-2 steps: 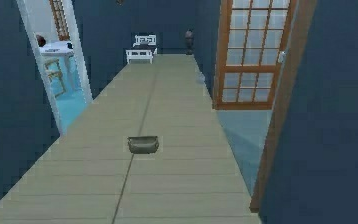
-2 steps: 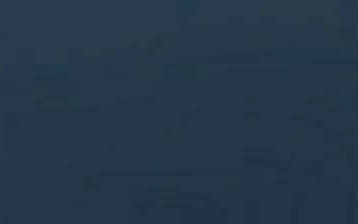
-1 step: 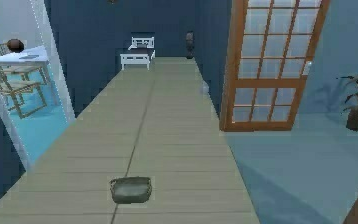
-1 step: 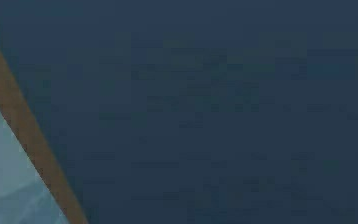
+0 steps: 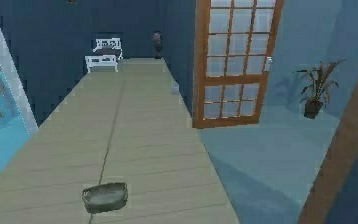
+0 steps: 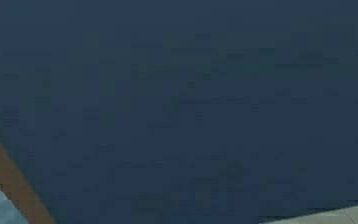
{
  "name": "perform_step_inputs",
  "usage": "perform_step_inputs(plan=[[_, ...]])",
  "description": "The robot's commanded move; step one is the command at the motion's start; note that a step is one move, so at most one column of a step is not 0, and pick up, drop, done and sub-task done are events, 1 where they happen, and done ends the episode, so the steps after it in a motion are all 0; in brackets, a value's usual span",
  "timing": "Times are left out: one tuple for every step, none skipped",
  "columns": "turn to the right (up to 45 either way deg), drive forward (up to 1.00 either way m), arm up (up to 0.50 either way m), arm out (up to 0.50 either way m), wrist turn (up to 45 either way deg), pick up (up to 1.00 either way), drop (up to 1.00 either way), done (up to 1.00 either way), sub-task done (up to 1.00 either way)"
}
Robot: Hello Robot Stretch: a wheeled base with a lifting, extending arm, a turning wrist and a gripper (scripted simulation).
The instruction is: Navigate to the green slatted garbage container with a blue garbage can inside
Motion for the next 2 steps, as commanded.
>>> perform_step_inputs(plan=[[0.0,1.00,0.00,0.00,0.0,0.00,0.00,0.00,0.00],[21.0,0.00,0.00,0.00,0.0,0.00,0.00,0.00,0.00]])
